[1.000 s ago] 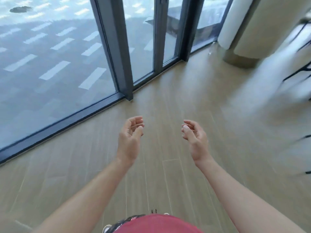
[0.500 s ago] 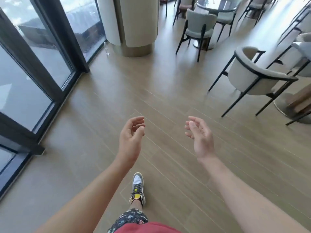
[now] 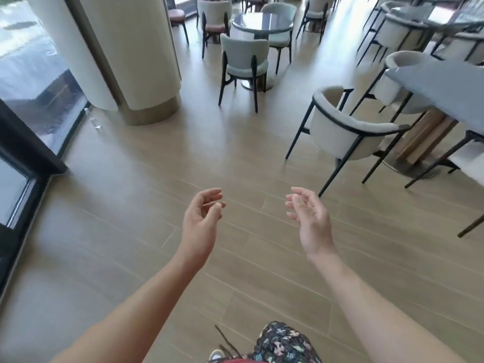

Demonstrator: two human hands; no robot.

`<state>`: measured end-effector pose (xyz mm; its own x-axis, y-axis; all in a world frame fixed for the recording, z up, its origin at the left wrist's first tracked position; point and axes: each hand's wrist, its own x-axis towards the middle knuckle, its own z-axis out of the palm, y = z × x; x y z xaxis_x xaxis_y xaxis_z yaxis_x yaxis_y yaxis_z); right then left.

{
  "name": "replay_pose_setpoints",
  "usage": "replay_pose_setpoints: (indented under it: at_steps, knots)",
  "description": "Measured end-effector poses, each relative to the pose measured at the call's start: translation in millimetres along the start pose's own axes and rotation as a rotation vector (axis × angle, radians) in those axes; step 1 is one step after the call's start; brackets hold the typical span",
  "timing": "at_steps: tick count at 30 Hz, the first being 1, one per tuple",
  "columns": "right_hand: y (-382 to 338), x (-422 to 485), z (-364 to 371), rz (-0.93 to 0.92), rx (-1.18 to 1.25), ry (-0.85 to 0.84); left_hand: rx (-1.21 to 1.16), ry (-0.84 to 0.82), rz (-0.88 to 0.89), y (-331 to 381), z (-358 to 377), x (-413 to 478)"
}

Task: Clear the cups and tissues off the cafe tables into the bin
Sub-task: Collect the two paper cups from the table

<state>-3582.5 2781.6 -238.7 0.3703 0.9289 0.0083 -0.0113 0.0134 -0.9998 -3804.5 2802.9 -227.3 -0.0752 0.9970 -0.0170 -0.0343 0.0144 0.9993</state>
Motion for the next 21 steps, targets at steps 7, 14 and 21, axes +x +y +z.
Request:
replay_pose_setpoints:
  at_steps: [7, 14, 21]
  knots:
    - [24.1, 167.2, -9.2, -0.017, -0.032, 0.103, 0.003, -0.087, -0.004, -20.7, 89.6, 165.1]
    - [21.6, 380.9, -32.9, 0.008, -0.04, 0.09, 0.023, -0.092, -0.012, -16.7, 208.0, 342.7]
    - [-0.3, 561.4, -31.6, 0.015, -0.027, 0.055, -0.005, -0.079, -0.003, -7.0, 288.2, 494.2]
